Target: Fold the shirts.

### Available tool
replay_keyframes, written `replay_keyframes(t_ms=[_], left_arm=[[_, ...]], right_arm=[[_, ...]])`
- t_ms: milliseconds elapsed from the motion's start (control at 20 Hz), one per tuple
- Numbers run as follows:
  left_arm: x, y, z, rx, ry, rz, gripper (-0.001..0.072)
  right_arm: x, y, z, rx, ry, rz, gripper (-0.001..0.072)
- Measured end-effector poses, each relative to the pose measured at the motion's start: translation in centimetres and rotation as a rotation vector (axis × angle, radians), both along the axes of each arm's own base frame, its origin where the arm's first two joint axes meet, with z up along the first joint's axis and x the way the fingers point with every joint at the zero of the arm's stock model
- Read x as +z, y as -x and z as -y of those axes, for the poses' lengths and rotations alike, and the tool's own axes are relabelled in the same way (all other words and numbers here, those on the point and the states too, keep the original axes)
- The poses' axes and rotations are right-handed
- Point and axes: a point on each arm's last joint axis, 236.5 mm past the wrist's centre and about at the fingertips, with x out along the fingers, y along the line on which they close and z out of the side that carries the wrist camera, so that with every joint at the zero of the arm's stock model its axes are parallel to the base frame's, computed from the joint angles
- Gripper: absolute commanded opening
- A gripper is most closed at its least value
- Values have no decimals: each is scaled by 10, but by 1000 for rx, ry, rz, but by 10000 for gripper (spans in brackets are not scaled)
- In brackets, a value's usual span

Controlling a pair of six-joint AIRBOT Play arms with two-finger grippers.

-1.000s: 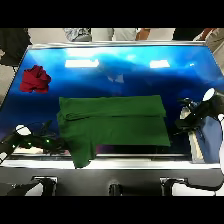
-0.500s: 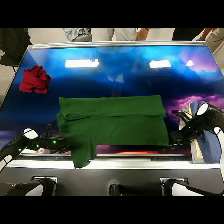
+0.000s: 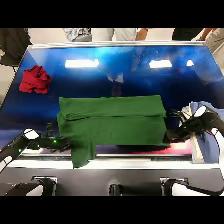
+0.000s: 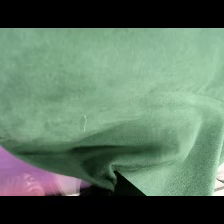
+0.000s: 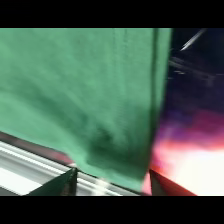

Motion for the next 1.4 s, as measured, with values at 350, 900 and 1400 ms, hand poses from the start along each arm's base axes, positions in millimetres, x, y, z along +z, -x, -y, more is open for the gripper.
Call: replay_keyframes(t_ms=[350, 900, 1400], left_arm=[[27, -29, -7, -62, -37, 136, 24], [123, -189, -50, -13, -159, 458, 24], [43, -246, -57, 46, -122, 281, 486]], right_arm=[[7, -19, -3, 11, -24, 55, 38], [84, -190, -2, 73, 119, 488, 39], [23, -250, -28, 49, 104, 451, 462]])
